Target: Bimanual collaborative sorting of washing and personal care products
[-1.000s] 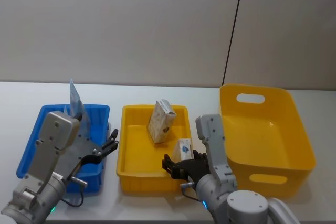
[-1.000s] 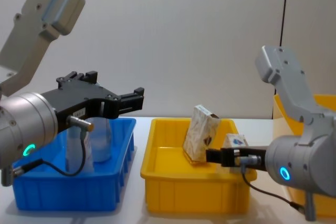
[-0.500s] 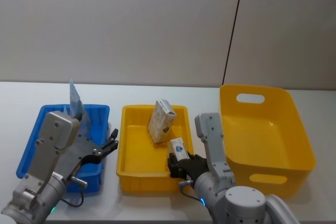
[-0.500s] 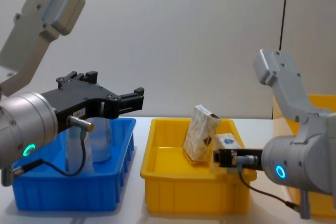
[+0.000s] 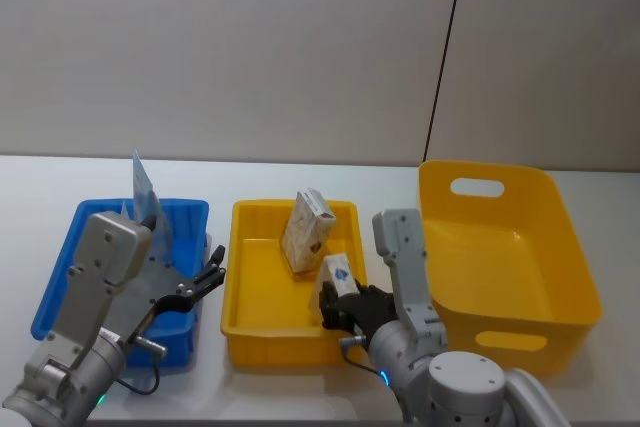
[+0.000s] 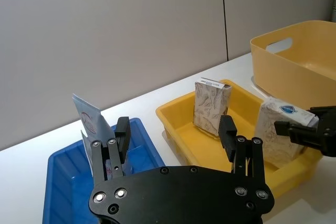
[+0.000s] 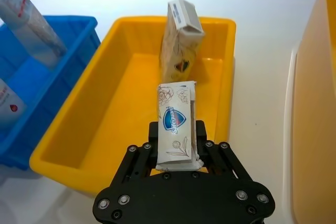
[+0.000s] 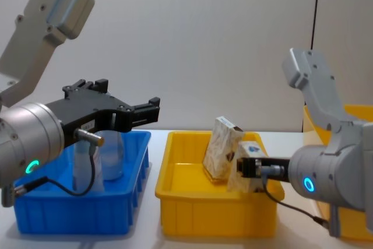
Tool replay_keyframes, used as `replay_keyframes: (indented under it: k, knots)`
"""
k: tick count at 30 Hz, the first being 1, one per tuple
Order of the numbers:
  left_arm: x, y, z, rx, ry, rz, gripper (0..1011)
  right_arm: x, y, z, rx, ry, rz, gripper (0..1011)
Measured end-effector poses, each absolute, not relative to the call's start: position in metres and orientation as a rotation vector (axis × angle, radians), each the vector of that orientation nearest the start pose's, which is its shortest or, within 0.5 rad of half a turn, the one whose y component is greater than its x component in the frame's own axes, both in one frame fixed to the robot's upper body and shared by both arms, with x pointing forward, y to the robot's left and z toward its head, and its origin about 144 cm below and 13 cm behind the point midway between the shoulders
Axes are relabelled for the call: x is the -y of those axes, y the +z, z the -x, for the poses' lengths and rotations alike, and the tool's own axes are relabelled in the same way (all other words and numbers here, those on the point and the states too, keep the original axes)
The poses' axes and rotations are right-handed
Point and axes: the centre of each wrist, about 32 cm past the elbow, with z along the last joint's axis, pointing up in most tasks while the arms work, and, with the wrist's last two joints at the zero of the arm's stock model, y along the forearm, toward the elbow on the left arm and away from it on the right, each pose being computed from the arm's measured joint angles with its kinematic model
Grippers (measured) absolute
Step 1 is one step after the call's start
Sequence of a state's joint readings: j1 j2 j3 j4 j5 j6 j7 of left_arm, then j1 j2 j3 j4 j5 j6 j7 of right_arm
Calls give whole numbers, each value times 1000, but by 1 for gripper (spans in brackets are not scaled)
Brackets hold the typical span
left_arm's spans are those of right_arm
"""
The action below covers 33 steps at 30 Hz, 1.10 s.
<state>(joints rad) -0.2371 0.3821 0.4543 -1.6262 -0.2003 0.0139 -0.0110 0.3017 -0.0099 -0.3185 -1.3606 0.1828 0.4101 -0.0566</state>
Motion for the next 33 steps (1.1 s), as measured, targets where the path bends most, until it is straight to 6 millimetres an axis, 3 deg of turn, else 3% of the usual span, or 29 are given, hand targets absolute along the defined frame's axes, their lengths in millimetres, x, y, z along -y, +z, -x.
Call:
replay_keyframes:
  k: [19,33]
  knots:
    - [-198,1204,-492,268,1124,-61,1001,128,1188,-524,-117,-1284,59,339]
    - [-198,1204,-492,268,1124,-61,1001,154,1212,-520,34,-1386,-57,339]
